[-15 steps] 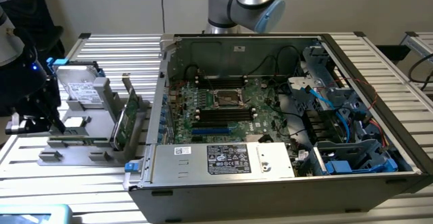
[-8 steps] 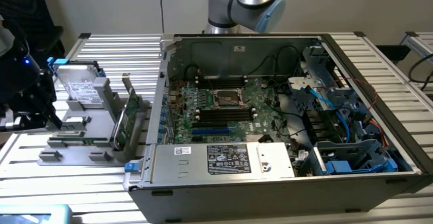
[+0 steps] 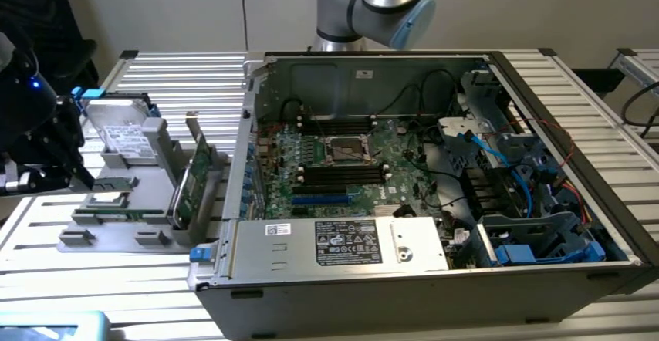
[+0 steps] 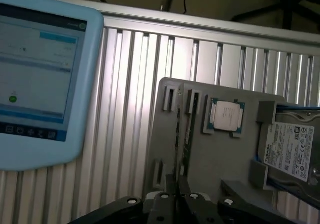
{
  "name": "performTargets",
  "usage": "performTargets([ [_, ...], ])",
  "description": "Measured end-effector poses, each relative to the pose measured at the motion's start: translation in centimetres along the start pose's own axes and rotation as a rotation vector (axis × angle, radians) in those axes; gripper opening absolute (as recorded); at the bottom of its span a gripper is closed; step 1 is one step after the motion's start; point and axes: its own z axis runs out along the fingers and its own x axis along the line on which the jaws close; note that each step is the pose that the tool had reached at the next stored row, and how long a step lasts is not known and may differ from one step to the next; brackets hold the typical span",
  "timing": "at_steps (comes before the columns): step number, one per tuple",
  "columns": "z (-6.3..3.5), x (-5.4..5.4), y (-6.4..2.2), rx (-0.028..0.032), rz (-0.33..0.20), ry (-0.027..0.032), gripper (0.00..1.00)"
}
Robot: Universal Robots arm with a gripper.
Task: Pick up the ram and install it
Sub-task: 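Pick up the ram and move it above insertion slot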
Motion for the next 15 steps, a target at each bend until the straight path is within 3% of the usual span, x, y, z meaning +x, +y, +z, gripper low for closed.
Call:
performTargets([
  [15, -1.83, 0.7, -2.35, -0.0026, -0.009, 0.0042, 0.14],
])
